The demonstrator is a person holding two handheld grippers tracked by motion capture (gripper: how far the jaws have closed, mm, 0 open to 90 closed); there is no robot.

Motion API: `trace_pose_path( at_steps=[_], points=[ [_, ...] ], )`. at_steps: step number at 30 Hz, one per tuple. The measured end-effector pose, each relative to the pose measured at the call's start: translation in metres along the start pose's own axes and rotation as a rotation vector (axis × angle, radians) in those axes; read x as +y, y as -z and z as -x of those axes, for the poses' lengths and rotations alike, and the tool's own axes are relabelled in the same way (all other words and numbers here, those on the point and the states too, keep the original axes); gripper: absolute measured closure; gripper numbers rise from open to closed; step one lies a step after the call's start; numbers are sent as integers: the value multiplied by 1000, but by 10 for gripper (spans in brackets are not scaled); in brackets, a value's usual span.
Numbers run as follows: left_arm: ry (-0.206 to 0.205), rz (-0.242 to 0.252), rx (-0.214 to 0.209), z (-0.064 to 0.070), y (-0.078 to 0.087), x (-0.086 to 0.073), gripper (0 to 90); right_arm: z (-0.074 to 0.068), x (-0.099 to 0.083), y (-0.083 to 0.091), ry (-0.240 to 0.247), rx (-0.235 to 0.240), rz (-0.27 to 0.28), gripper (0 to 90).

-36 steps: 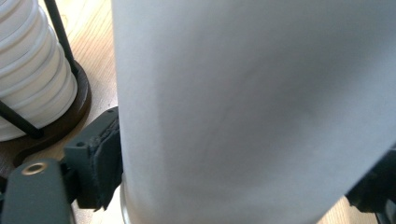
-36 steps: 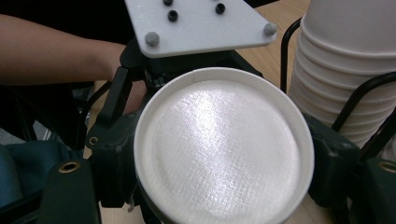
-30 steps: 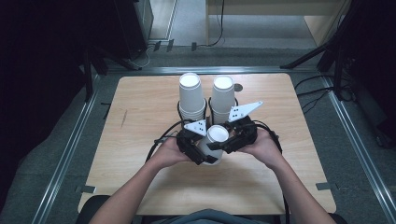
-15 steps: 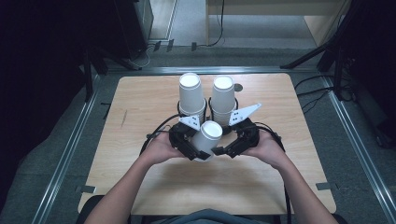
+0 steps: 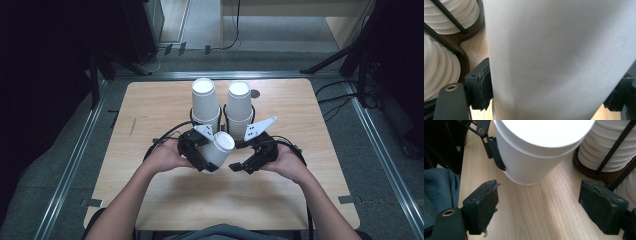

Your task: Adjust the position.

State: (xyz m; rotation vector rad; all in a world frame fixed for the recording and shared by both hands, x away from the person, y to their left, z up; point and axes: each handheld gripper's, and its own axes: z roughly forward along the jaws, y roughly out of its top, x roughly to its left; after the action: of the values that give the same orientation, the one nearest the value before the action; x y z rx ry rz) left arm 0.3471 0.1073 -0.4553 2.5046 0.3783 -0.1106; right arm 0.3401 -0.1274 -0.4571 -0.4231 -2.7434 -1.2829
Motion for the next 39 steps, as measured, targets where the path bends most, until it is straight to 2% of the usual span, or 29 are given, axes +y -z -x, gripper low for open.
trace_pose_path(
  at_steps=[4,7,10,12,15,18,21,25,28,32,36,37,39],
  points=[
    [-16,-43,0,-3,-4,4,159,0,-3,-1,4,-7,-10,167],
    [-33,-100,16,-3,-10,7,159,1,-6,-2,-3,-5,-11,167],
    [-35,-124,14,-3,-13,8,159,2,-7,-2,-5,-8,-9,167],
    [-50,-155,28,-4,-17,10,159,3,-8,-3,-8,-11,-11,167],
    [-54,-173,33,-3,-19,11,159,4,-8,-4,-6,-14,-8,167],
    [-91,-211,41,2,-24,14,159,3,-7,-7,-1,-14,-4,167],
    [-107,-230,44,4,-27,15,158,3,-5,-9,11,-10,-2,167],
    [-125,-248,40,6,-31,16,157,1,-1,-12,21,3,0,167],
    [-125,-247,34,8,-33,16,157,-1,1,-14,31,10,-3,167],
    [-145,-251,17,10,-35,16,157,-4,6,-22,46,22,-32,172],
    [-167,-243,14,12,-35,17,155,-4,8,-25,47,37,-50,227],
    [-170,-248,16,13,-36,16,149,-5,8,-25,60,37,-58,231],
    [-164,-245,-2,12,-35,15,144,-5,9,-26,55,46,-66,235]
  ],
)
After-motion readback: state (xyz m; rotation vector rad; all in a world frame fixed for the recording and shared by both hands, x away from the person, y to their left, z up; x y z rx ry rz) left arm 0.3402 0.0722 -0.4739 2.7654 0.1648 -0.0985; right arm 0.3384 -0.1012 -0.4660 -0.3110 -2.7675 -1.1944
